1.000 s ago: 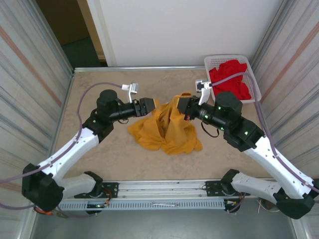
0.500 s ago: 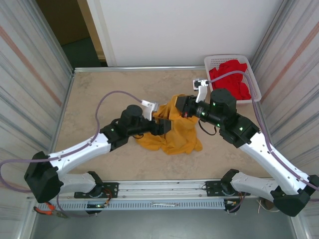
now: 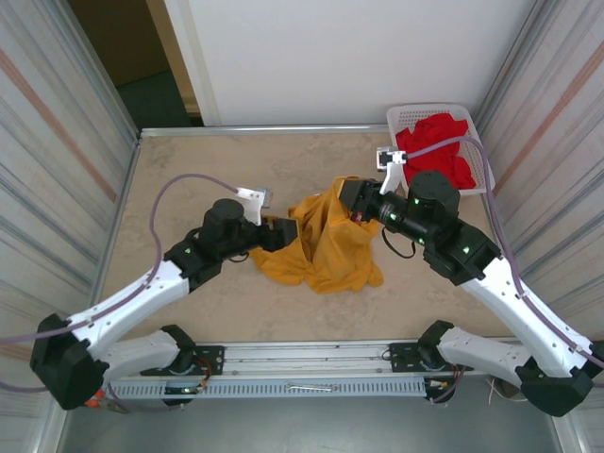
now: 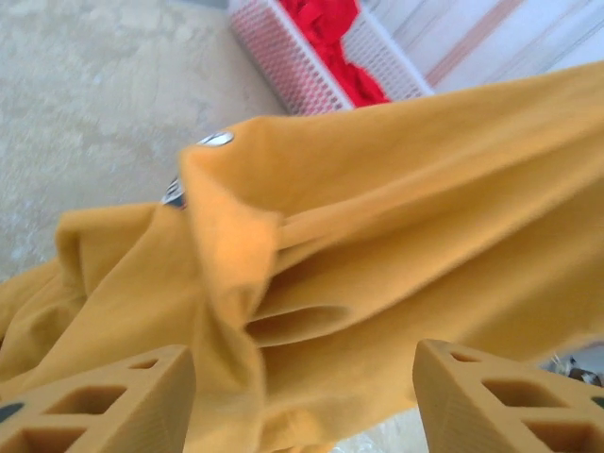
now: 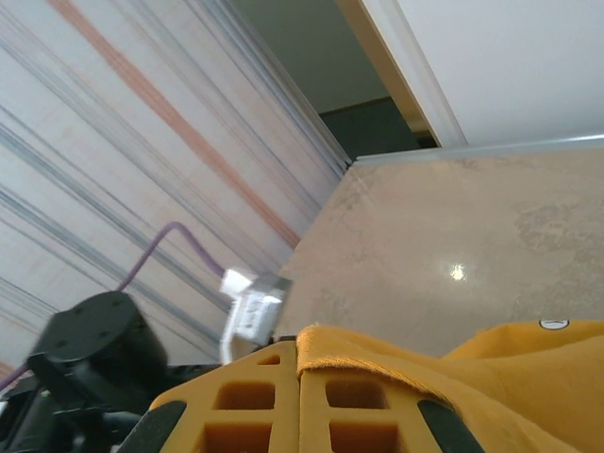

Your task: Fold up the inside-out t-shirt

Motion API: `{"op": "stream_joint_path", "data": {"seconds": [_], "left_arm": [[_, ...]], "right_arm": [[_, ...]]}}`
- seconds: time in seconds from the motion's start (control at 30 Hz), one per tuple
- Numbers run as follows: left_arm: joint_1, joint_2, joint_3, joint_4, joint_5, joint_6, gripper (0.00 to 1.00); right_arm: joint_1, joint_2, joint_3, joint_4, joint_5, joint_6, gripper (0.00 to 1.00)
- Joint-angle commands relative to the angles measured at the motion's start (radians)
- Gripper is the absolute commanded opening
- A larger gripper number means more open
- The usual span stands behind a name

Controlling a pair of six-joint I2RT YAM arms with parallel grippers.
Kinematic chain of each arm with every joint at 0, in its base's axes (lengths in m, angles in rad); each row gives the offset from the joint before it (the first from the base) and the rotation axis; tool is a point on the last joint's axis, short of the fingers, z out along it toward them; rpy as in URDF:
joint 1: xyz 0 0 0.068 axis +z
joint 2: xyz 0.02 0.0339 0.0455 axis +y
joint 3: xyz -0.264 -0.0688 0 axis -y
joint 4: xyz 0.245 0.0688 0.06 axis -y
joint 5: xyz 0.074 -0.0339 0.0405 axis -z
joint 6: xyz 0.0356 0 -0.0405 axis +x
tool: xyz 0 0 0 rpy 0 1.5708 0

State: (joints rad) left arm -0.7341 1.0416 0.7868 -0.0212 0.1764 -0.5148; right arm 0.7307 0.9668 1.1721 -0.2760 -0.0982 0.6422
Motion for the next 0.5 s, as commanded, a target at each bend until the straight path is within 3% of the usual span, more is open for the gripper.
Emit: {"op": "stream_joint_path", "data": {"seconds": [0.0, 0.37, 0.43, 0.47], "left_arm": [[-0.061, -0.054, 0.038, 0.006, -0.029, 0.063, 0.69], [-0.167, 0.199, 0.209, 0.129, -0.014, 0.072, 0.77], [-0.168, 0.248, 0.223, 0.143, -0.037, 0.055, 0.73], [-0.164, 0.262, 0.222, 0.155, -0.039, 0.053, 0.64]], "right_arm": [[0.009, 0.013, -0.012, 0.034, 0.02, 0.024, 0.0], [0.083, 0.057, -0.009, 0.033, 0.097, 0.022, 0.0], [0.091, 0.062, -0.009, 0.039, 0.1, 0.024, 0.0], [0.092, 0.062, -0.009, 0.038, 0.102, 0.025, 0.0]]}}
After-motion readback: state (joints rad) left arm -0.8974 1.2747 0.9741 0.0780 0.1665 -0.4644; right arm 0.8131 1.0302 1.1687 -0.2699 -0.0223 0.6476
